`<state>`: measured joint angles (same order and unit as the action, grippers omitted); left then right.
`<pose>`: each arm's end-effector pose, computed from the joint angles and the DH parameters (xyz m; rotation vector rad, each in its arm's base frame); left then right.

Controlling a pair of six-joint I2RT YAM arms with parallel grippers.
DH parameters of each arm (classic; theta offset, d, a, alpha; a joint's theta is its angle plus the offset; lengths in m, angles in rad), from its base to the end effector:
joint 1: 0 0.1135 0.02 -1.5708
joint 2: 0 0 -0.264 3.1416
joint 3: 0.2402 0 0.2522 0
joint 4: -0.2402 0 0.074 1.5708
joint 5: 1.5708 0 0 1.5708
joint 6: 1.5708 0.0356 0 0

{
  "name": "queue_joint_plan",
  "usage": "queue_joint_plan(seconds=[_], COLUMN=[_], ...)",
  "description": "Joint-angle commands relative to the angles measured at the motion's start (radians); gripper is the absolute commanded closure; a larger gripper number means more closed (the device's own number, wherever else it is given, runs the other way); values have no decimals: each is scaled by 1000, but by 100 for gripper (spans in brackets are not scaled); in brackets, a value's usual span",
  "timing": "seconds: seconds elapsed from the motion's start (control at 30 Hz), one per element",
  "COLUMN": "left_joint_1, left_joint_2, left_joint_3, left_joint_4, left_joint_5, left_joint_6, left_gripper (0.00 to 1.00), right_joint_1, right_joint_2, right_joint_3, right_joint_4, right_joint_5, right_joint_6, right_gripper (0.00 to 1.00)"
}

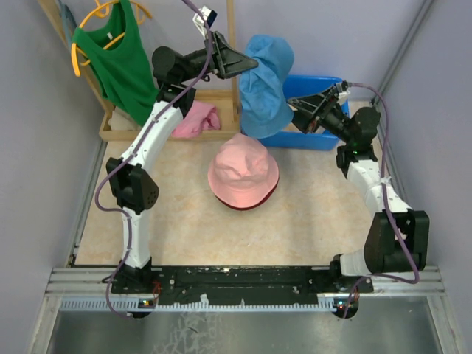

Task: Stack the hats

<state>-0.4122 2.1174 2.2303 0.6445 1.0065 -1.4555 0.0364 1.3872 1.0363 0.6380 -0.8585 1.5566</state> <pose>0.4108 -0.2124 0.4902 0.5541 1.3663 -1.9932 0.3146 0.0384 0.3727 0.3489 1.6318 1.8165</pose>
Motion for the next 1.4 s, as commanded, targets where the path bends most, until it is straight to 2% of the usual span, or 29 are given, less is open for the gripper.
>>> queue_joint_plan(seconds=[0.0, 0.1, 0.33, 0.47, 0.53, 0.67, 0.77, 0.87, 0.93, 1.1, 1.17, 1.27, 1.37], left_joint_1=[4, 9, 13, 18, 27, 52, 76, 93, 106, 151, 171, 191, 198], left_joint_2=[12, 12, 5, -15, -29, -60, -80, -95, -117, -196, -235, -284, -328], left_joint_3=[28, 36, 13, -33, -63, -122, -168, -200, -237, -335, -360, -373, -404], left_joint_4=[27, 23, 31, 45, 52, 73, 92, 94, 92, 16, -71, -233, -284], left_joint_5=[-26, -26, -23, -19, -16, -7, 1, 20, 37, 77, 90, 105, 111], left_joint_6=[-21, -24, -21, -16, -11, -11, -20, -20, -12, 54, 107, 192, 202], left_gripper=[100, 100, 100, 100, 100, 100, 100, 100, 100, 100, 100, 100, 100], right_joint_1=[3, 7, 71, 89, 89, 84, 70, 50, 44, 56, 77, 125, 181], right_joint_2=[-11, -2, 104, 165, 174, 171, 162, 140, 122, 73, 65, 62, 63], right_joint_3=[-33, -63, -76, -64, -69, -80, -84, -70, -48, 27, 54, 70, 90], right_joint_4=[178, 214, 522, 638, 662, 665, 671, 610, 539, 268, 158, 86, 21], right_joint_5=[4, 10, 78, 118, 136, 153, 156, 137, 112, 54, 45, 57, 75], right_joint_6=[89, 127, 373, 486, 519, 538, 548, 500, 439, 232, 158, 115, 89], right_gripper=[35, 34, 34, 36, 41, 56, 74, 93, 100, 100, 100, 100, 100])
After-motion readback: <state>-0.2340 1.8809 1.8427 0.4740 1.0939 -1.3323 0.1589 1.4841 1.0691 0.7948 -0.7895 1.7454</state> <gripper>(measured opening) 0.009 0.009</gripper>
